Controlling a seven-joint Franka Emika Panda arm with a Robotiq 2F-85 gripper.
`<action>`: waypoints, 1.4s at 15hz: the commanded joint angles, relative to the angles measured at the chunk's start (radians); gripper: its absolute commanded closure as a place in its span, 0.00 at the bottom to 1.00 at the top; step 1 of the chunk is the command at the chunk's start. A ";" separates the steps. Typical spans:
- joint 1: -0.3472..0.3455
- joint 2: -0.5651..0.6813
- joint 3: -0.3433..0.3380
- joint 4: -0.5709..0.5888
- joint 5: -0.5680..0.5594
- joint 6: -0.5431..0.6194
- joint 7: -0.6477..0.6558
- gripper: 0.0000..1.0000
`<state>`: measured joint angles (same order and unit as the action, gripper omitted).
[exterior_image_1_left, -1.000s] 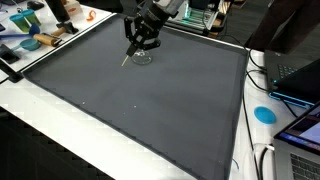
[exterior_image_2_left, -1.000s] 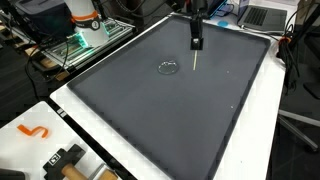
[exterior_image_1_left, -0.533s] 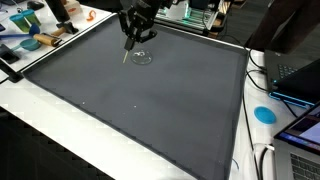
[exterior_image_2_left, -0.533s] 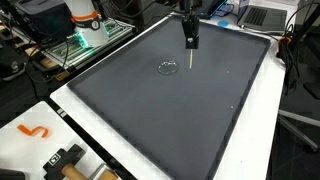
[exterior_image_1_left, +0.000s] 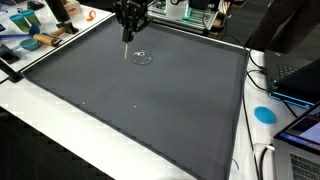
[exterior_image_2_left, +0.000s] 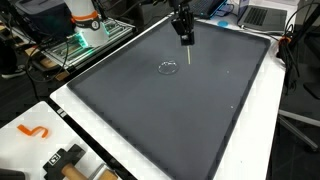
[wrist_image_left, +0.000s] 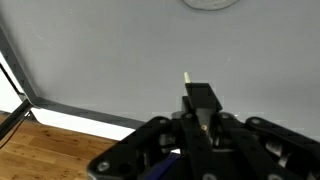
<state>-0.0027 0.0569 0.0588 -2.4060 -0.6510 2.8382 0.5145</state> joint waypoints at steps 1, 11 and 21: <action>-0.030 -0.079 -0.003 -0.107 0.141 0.084 -0.108 0.97; -0.029 -0.045 -0.005 -0.077 0.159 0.078 -0.120 0.97; -0.166 0.021 0.256 -0.035 0.957 0.074 -0.742 0.97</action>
<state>-0.0663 0.0699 0.1926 -2.4824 0.1129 2.9521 -0.0572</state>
